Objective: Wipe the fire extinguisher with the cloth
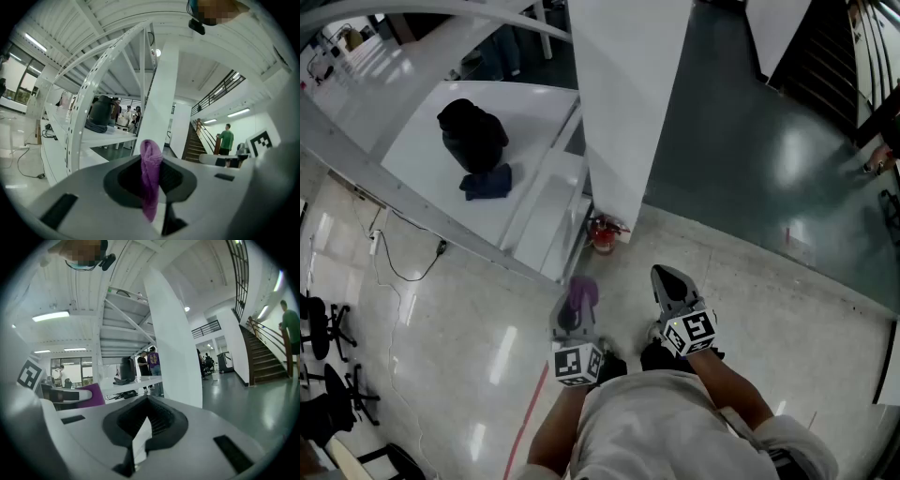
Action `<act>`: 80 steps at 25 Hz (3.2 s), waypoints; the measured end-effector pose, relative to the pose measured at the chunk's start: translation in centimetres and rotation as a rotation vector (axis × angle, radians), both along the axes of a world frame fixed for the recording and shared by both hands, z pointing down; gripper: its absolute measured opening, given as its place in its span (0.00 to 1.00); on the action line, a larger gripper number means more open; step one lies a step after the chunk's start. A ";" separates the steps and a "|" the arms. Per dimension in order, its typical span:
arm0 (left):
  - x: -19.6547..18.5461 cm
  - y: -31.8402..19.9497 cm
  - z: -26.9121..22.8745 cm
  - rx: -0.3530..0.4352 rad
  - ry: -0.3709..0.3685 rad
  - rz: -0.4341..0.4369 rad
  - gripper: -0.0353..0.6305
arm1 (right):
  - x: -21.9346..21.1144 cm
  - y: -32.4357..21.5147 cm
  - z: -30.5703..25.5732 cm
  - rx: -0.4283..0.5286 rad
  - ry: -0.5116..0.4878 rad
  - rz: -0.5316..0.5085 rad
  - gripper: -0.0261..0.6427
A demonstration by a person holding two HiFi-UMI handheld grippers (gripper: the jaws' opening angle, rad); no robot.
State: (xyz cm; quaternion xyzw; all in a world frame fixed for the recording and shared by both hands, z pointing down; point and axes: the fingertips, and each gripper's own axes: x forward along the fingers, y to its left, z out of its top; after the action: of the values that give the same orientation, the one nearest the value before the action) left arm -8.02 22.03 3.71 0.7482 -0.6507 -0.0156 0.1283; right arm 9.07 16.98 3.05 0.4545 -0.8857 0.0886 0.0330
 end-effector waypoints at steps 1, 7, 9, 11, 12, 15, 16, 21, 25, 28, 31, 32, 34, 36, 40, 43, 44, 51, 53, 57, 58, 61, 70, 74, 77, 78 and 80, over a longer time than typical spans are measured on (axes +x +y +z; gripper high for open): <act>-0.2 0.0 -0.1 0.002 0.001 0.004 0.15 | -0.2 0.0 -0.1 0.002 0.001 0.003 0.06; -1.7 0.1 0.3 0.007 -0.006 0.021 0.15 | -1.5 0.1 0.2 0.007 0.006 0.024 0.06; -2.4 0.0 0.5 0.005 0.000 0.026 0.15 | -1.8 0.1 0.5 0.005 0.012 0.038 0.06; -2.8 0.0 0.8 0.003 0.004 0.037 0.15 | -2.0 0.2 0.7 0.005 0.013 0.054 0.06; -2.9 0.0 1.0 0.003 0.004 0.045 0.15 | -2.1 0.3 0.8 0.005 0.009 0.062 0.06; -3.1 -0.4 1.5 0.014 -0.002 0.061 0.15 | -2.1 0.1 0.9 0.001 -0.018 0.077 0.06; -3.1 -0.4 1.5 0.023 0.001 0.060 0.15 | -2.0 0.0 0.9 0.001 -0.020 0.078 0.06; -3.0 -1.3 2.3 0.033 -0.005 0.037 0.15 | -1.4 -1.4 1.9 0.003 -0.013 0.066 0.06; -2.2 -2.2 4.1 0.031 -0.045 0.025 0.15 | -0.5 -3.6 3.6 -0.002 0.004 0.027 0.06; -1.0 -3.7 5.6 0.026 -0.048 0.020 0.15 | 0.6 -6.2 4.6 0.004 0.005 -0.004 0.06; -0.7 -5.8 7.3 0.002 -0.045 -0.007 0.15 | 0.7 -8.6 6.1 0.009 -0.001 -0.044 0.06; -0.8 -6.8 8.1 -0.006 -0.043 -0.020 0.15 | 0.5 -9.5 6.8 0.010 -0.005 -0.056 0.06; -0.7 -8.5 10.0 -0.022 -0.032 -0.038 0.15 | 0.6 -11.1 8.5 0.005 -0.014 -0.076 0.06; -0.2 -9.5 12.4 -0.035 -0.033 -0.027 0.15 | 0.8 -12.0 10.3 -0.004 -0.022 -0.098 0.06; 0.3 -11.2 18.4 -0.087 -0.055 -0.005 0.15 | 0.9 -13.7 14.8 -0.018 -0.024 -0.145 0.06; -0.5 -12.6 22.7 -0.121 -0.044 -0.034 0.15 | 1.1 -15.0 18.5 -0.030 -0.012 -0.137 0.06; -1.0 -13.3 24.0 -0.127 -0.036 -0.047 0.15 | 1.1 -15.6 19.6 -0.030 -0.010 -0.130 0.06; -3.4 -16.4 34.2 -0.187 -0.027 -0.036 0.15 | -0.9 -18.0 27.3 -0.015 -0.014 -0.098 0.06; -3.3 -17.0 38.0 -0.207 -0.026 -0.029 0.15 | -1.6 -18.5 30.3 -0.014 -0.014 -0.097 0.06; -3.6 -18.3 45.0 -0.183 -0.033 -0.004 0.15 | -3.5 -19.0 36.3 0.003 -0.017 -0.133 0.06; -3.8 -18.6 46.8 -0.182 -0.027 -0.006 0.15 | -3.8 -18.9 37.9 0.002 -0.015 -0.142 0.06; -4.7 -19.5 51.9 -0.175 -0.009 -0.026 0.15 | -3.9 -19.0 42.9 0.003 0.017 -0.163 0.06; -6.8 -23.4 66.6 -0.169 -0.003 0.004 0.15 | -5.0 -21.2 53.3 0.020 -0.015 -0.131 0.06; -8.2 -25.0 71.8 -0.165 -0.011 -0.011 0.15 | -7.1 -19.9 56.4 0.064 -0.002 -0.189 0.06; -9.2 -26.1 74.4 -0.168 0.039 -0.033 0.15 | -7.7 -19.9 56.7 0.090 -0.025 -0.196 0.06; -9.4 -26.3 75.0 -0.168 0.052 -0.038 0.15 | -7.9 -20.0 56.8 0.082 -0.039 -0.187 0.06; -9.6 -26.6 75.7 -0.163 0.050 -0.034 0.15 | -8.2 -20.3 57.2 0.068 -0.050 -0.167 0.06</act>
State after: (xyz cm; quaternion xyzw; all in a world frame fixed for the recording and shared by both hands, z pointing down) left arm -17.65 -4.55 79.42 0.7234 -0.6591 0.0165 0.2049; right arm 0.86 -3.29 60.25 0.3775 -0.9236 0.0669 0.0029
